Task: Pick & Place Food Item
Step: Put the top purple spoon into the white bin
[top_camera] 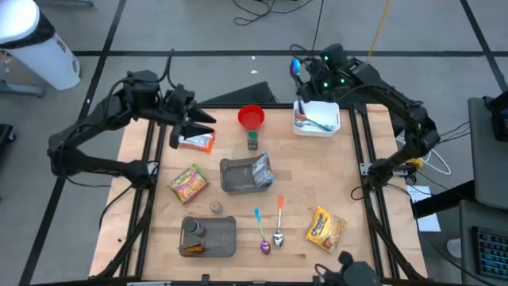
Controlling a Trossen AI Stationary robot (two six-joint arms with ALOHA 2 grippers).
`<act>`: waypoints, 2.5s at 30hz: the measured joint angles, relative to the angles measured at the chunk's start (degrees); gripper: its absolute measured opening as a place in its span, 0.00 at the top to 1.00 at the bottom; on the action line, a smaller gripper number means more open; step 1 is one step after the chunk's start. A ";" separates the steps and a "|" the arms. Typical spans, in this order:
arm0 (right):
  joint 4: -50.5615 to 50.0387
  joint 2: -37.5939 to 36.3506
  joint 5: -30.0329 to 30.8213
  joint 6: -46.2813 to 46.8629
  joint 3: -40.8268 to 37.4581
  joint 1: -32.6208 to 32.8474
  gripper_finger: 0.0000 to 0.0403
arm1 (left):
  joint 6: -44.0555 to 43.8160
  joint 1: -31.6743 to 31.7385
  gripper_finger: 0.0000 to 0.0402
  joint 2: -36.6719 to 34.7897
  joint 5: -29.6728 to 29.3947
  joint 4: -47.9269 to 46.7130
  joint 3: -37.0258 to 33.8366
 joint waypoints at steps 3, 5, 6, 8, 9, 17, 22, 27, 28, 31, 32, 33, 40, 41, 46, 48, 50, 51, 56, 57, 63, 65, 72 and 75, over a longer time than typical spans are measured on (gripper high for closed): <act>-4.10 0.00 4.53 -3.85 0.00 -0.53 1.00 | 1.81 0.89 0.55 -0.73 -1.31 -2.37 0.02; -6.87 -0.02 5.31 -6.84 0.00 -1.06 1.00 | 2.65 1.60 0.55 -0.62 -2.37 -3.43 0.02; -8.25 -0.02 6.59 -8.37 0.00 -1.22 1.00 | 2.80 1.95 0.55 -0.49 -2.80 -3.78 0.00; -11.45 0.00 10.14 -12.55 0.00 -1.24 1.00 | 2.84 2.77 0.55 -0.07 -3.40 -3.54 0.00; -12.90 0.00 12.46 -14.84 0.00 -1.24 1.00 | 3.00 3.15 0.55 0.08 -3.46 -3.44 0.00; -16.15 4.40 16.45 -27.31 0.02 -1.92 1.00 | 2.72 5.15 0.55 3.51 -3.56 -0.32 0.00; -16.74 9.00 16.42 -32.51 0.00 -2.50 1.00 | 0.67 5.16 0.55 5.55 -3.49 3.79 0.00; -17.46 11.87 16.58 -35.77 0.00 -3.42 1.00 | -0.74 5.17 0.55 7.02 -3.47 4.73 0.00; -17.68 12.25 16.57 -35.99 0.00 -3.80 1.00 | -1.03 5.16 0.55 7.26 -3.48 4.74 0.00; -18.26 13.22 16.55 -36.07 -0.01 -4.25 1.00 | -1.87 5.14 0.55 7.93 -3.48 4.70 0.00; -18.54 13.44 16.56 -36.10 -0.05 -4.37 1.00 | -1.93 5.14 0.55 8.22 -3.45 4.82 0.00; -18.74 13.51 16.61 -36.48 -0.45 -4.54 1.00 | -1.95 5.14 0.55 8.44 -3.47 4.91 0.00; -18.79 13.49 16.51 -37.31 -4.66 -4.51 1.00 | -1.81 5.14 0.55 10.20 -3.43 5.27 0.00; -18.53 13.49 16.55 -37.31 -5.41 -4.51 1.00 | -1.78 5.17 0.55 10.28 -3.45 5.25 0.00; -15.62 13.49 16.48 -36.31 -8.98 -4.51 1.00 | -1.10 5.14 0.55 10.51 -3.41 5.35 0.00; -14.39 13.49 16.44 -35.98 -9.96 -4.51 1.00 | -1.12 5.14 0.55 10.55 -3.41 5.33 0.00; -13.46 13.49 16.42 -36.01 -10.54 -4.47 1.00 | -1.12 5.17 0.55 10.54 -3.41 5.33 0.00; -12.98 13.49 16.42 -36.11 -10.79 -4.45 1.00 | -1.16 5.15 0.55 10.53 -3.40 5.33 -0.01; -10.73 13.49 16.58 -37.35 -11.82 -3.64 1.00 | -2.02 5.14 0.55 10.53 -3.30 5.31 0.00; -10.63 13.49 16.56 -37.59 -11.99 -3.45 1.00 | -2.02 5.14 0.55 10.53 -3.26 5.31 0.00; -11.11 16.05 16.63 -37.36 -12.15 -2.59 1.00 | -2.69 5.17 0.55 10.53 -3.07 5.30 0.00; -11.16 17.32 16.69 -37.32 -12.15 -2.59 1.00 | -3.28 5.16 0.55 10.53 -2.48 5.29 0.00; -10.45 19.06 17.82 -36.30 -12.17 -3.05 1.00 | -4.20 5.14 0.55 10.53 -2.11 5.26 0.00; -10.46 19.02 17.79 -36.50 -12.17 -3.27 1.00 | -4.23 5.14 0.55 10.53 -2.12 5.24 0.00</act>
